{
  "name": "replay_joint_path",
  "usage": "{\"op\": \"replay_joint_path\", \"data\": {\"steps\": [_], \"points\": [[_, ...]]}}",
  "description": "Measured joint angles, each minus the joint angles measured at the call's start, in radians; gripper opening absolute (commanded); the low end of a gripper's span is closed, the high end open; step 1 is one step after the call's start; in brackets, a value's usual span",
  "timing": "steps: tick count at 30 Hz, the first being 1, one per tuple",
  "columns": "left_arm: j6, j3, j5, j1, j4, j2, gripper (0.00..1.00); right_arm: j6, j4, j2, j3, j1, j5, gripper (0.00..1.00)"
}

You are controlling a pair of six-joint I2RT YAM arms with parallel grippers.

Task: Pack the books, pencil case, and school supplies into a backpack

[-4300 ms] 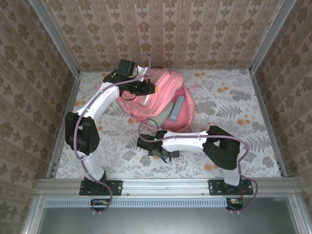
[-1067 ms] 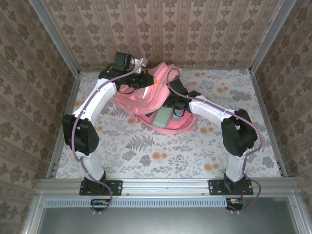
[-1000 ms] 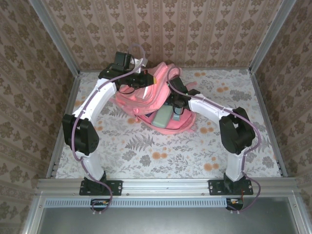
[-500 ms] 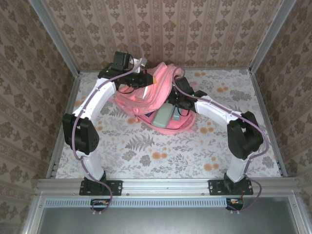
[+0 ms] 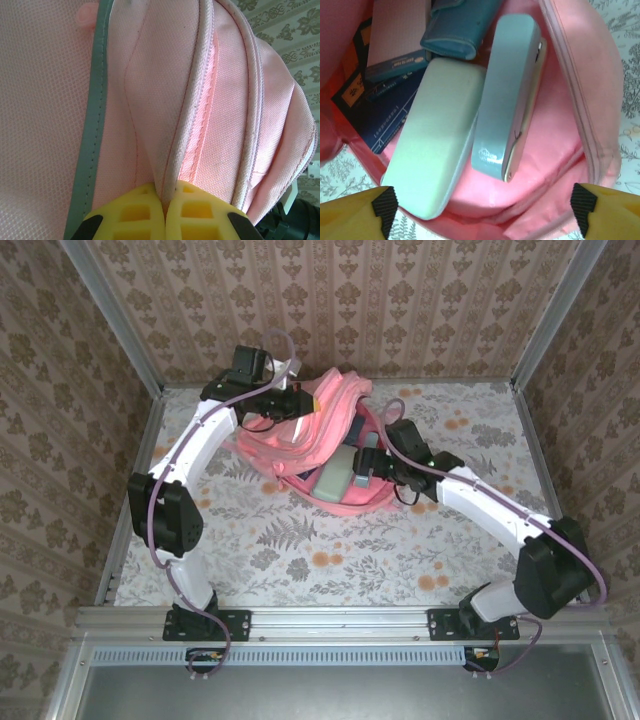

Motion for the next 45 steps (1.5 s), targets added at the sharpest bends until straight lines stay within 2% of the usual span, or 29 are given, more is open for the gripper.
{"op": "replay_joint_path", "data": {"steps": [1,2,6,10,16,23,29,37,40,44,45], "points": [[0.001,-0.004,0.001,-0.001,0.000,0.000,0.10,0.002,0.005,-0.018,-0.022,0.003,-0.005,0.88],[0.008,-0.011,0.001,-0.002,0.001,0.000,0.22,0.002,0.011,-0.038,-0.043,0.008,-0.007,0.88],[0.027,-0.053,0.005,-0.007,0.022,-0.002,0.45,0.003,0.020,-0.077,-0.064,0.046,-0.010,0.88],[0.026,-0.127,0.004,0.004,0.037,-0.032,0.49,0.003,0.032,-0.081,-0.064,0.106,-0.007,0.89],[0.019,-0.310,0.000,0.076,0.069,-0.174,0.46,0.008,0.042,-0.055,-0.063,0.192,0.020,0.86],[-0.010,-0.588,-0.037,0.255,0.143,-0.296,0.48,0.031,0.042,0.055,-0.045,0.271,0.048,0.79],[-0.106,-0.746,-0.071,0.376,0.242,-0.247,0.45,0.034,0.041,0.144,0.004,0.346,0.068,0.79],[-0.214,-0.755,-0.088,0.388,0.429,-0.085,0.43,0.068,0.042,0.215,0.035,0.383,0.074,0.80],[-0.233,-0.755,-0.101,0.388,0.457,-0.043,0.33,0.080,0.042,0.248,0.055,0.388,0.082,0.81],[-0.253,-0.755,-0.105,0.387,0.483,-0.029,0.01,0.085,0.040,0.283,0.079,0.392,0.106,0.80],[-0.256,-0.755,-0.105,0.386,0.488,-0.029,0.00,0.085,0.035,0.292,0.087,0.392,0.115,0.80]]}}
